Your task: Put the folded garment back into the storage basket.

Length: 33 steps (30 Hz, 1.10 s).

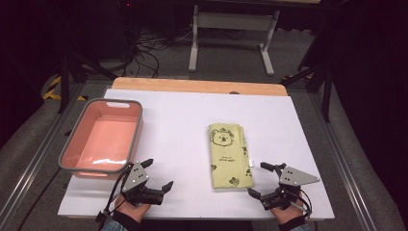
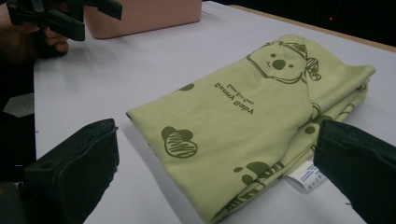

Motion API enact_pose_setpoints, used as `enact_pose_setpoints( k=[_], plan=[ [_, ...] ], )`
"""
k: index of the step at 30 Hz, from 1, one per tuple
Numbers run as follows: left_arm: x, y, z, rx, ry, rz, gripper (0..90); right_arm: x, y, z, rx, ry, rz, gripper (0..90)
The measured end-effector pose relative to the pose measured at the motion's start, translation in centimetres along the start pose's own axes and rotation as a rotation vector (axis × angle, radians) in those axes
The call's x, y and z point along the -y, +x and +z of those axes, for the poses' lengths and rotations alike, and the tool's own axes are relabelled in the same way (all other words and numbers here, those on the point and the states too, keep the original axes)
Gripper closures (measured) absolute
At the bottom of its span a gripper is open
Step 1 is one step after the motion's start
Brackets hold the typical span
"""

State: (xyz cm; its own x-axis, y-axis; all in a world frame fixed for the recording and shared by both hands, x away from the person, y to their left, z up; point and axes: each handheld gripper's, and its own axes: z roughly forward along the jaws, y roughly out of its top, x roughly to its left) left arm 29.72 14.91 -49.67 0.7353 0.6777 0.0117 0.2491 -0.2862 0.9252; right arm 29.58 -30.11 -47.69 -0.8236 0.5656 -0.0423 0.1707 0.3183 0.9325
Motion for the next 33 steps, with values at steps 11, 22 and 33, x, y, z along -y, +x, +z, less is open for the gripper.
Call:
enact_pose_setpoints(
  k=[11,22,33],
  plan=[
    [-0.7,-0.5,0.2,0.054,0.004,0.003,0.1,0.0,0.0,0.0,-0.004,-0.005,-0.002,0.7],
    [-1.6,-1.0,0.4,0.097,0.001,-0.013,0.0,0.0,0.0,0.0,-0.011,-0.007,-0.001,0.6],
    [-3.8,-1.2,1.8,0.134,-0.002,-0.026,0.7,-0.1,0.1,-0.2,-0.009,-0.012,0.0,0.8]
  ],
)
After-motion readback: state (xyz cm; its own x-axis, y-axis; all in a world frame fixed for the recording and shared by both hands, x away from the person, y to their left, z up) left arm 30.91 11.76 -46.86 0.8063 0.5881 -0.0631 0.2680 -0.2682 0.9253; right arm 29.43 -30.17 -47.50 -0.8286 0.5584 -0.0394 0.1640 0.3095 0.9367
